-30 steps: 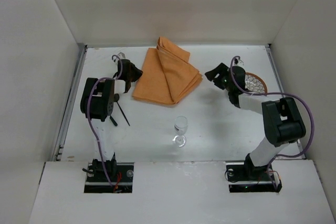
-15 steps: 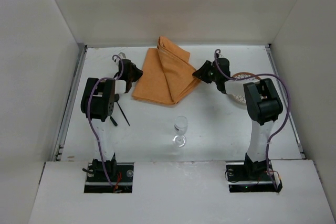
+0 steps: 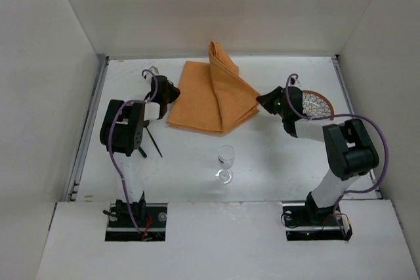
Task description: Set the dinner table for one person
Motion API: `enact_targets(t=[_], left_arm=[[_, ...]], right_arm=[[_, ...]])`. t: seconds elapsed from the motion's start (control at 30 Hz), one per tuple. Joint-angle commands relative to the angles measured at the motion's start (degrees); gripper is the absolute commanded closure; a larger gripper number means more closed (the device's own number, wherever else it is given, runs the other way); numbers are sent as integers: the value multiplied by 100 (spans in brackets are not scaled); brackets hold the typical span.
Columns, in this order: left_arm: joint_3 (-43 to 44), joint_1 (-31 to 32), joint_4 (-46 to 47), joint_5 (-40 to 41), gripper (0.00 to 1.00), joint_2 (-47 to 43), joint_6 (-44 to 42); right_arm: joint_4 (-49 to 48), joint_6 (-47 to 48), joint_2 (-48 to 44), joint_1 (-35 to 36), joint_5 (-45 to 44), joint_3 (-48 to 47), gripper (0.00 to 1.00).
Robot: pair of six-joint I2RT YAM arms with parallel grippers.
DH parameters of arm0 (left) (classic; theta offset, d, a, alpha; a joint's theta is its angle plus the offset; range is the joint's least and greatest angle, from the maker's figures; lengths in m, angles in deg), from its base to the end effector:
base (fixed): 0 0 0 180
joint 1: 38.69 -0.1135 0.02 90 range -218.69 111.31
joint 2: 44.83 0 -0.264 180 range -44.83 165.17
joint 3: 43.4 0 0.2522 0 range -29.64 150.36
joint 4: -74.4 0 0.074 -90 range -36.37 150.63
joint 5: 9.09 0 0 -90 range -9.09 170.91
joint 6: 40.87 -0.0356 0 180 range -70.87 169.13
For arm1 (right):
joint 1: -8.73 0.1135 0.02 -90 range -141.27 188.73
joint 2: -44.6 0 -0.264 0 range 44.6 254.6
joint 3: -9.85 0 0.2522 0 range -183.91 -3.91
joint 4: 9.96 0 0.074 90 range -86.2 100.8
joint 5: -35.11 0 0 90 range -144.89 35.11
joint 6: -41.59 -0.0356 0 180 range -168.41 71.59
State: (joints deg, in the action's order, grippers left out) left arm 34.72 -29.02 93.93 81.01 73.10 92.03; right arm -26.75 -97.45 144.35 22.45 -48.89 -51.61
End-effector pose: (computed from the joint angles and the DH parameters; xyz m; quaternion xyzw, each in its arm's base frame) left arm 0.4340 -0.0739 0.1473 -0.2351 0.7861 -0.2525 0.5128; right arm 0.3532 0.0901 0.1773 0.2224 0.7955 0.3296 0.4573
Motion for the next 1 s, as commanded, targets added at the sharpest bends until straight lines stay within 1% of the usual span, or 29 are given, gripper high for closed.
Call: enact_targets(t=[0.0,0.13,0.27,0.4,0.53,0.57,0.6,0.67,0.73,0.77,0.93,0.97], left_arm=[[-221,65,405,508,97,-586,-18],[-406,48,476,684,97,-780,17],[-555,-31,476,790,97,-982,35],[-635,-216,485,895,97,-1167,44],[-372,-330,371,887,97,-1036,-26],[-267,-348,283,869,96,-957,-35],[-109,-365,169,826,94,-825,-44],[102,-391,2,694,89,-658,-79],[208,-435,-113,527,79,-561,-36],[183,-444,-96,500,74,-560,-9],[-107,-444,-104,781,51,-894,8],[-160,-444,-104,790,49,-990,8]], right_arm=[[-400,-316,-507,-102,-924,541,96],[-225,-440,-903,-84,-1355,1034,96],[109,-440,-1308,-84,-1917,1325,96],[488,-282,-1484,-40,-2103,1272,96],[646,-159,-1388,39,-2156,1132,93],[646,-150,-1353,56,-2156,1114,90],[646,-150,-1335,57,-2156,1114,85],[646,-141,-1335,57,-2156,1131,81],[646,-133,-1413,57,-2156,1184,78],[646,-115,-1457,65,-2138,1210,75],[725,-97,-1887,223,-1928,1474,46],[760,-97,-2054,241,-1901,1553,42]])
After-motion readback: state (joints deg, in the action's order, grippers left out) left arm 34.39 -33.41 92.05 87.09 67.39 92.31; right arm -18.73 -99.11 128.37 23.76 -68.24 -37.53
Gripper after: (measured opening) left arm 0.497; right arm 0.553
